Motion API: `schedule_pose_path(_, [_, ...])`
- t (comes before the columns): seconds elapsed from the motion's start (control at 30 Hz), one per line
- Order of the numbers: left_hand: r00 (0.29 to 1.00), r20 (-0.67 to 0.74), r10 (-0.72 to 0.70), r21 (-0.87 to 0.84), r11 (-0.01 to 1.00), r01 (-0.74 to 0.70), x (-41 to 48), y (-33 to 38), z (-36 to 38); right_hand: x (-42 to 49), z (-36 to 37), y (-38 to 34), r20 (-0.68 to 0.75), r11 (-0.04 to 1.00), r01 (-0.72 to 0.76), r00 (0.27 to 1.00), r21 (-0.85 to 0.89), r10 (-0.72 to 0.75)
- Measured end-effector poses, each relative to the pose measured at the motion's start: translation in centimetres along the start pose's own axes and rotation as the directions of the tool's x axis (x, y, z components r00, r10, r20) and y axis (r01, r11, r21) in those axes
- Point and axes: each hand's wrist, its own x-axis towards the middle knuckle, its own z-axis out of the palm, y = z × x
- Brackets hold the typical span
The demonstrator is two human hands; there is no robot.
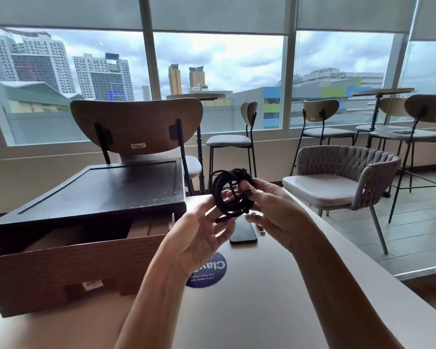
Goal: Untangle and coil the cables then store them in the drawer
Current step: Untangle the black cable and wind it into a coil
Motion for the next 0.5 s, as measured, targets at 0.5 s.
schedule_pose_path(0.5, [0.944, -0.179, 0.277, 0.056, 0.961, -0.272, 1.3, -0.1, 0.2, -0.1, 1.1, 0.3, -0.037, 0.789, 0.323, 0.916, -0.523, -0.399])
